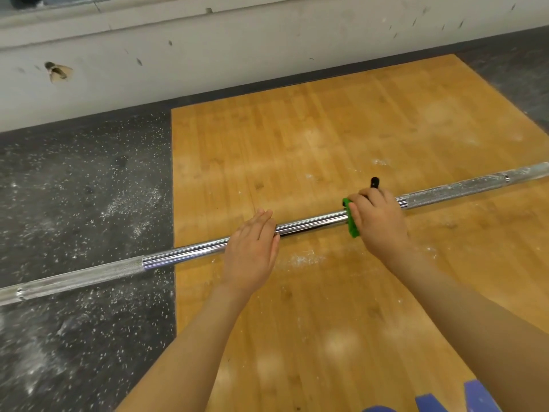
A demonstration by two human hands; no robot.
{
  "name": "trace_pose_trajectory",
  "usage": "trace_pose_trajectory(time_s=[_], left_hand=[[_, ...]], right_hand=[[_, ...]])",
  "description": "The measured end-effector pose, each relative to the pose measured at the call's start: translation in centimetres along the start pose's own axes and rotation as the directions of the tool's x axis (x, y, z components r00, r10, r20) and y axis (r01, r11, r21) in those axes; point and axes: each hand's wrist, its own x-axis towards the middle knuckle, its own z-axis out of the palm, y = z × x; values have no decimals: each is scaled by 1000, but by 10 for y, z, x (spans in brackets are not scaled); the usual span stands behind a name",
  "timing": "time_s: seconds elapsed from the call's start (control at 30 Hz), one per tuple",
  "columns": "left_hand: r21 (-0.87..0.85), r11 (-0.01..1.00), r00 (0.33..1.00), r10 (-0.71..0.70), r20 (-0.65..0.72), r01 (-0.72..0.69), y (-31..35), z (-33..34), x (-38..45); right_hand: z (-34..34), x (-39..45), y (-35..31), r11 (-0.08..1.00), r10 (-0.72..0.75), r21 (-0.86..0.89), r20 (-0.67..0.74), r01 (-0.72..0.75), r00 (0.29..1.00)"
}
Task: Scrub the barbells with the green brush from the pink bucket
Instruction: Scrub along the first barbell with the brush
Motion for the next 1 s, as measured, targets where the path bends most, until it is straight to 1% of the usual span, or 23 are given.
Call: trace_pose_trajectory(time_s=[0.1, 0.27, 0.4, 0.57, 0.8, 0.9, 1.0], left_hand=[[3, 1000, 1000, -7, 17, 7, 0, -2, 2], [5, 1000, 999, -16, 44, 16, -6, -1, 11], [25, 1000, 998, 1, 61, -2, -12, -2, 21], [51, 999, 995, -2, 100, -4, -21, -1, 39], [62, 998, 984, -19, 180, 8, -39, -2, 71], [29, 999, 977, -31, 212, 26, -47, -4, 86], [18, 998, 977, -59, 204, 57, -55, -7, 97]], right_hand=[[-1, 0, 7, 998, -17, 52, 12, 17, 1000], [-6, 3, -6, 981, 94, 172, 5, -93, 996], [-10, 13, -16, 972, 95, 218, -16, -89, 995], [-15, 28, -18, 969, 90, 236, -43, -77, 995], [-14, 33, -21, 977, 93, 191, 0, -92, 996], [-12, 32, -26, 973, 113, 199, 28, -116, 993], [-7, 34, -30, 970, 117, 206, 56, -126, 992]])
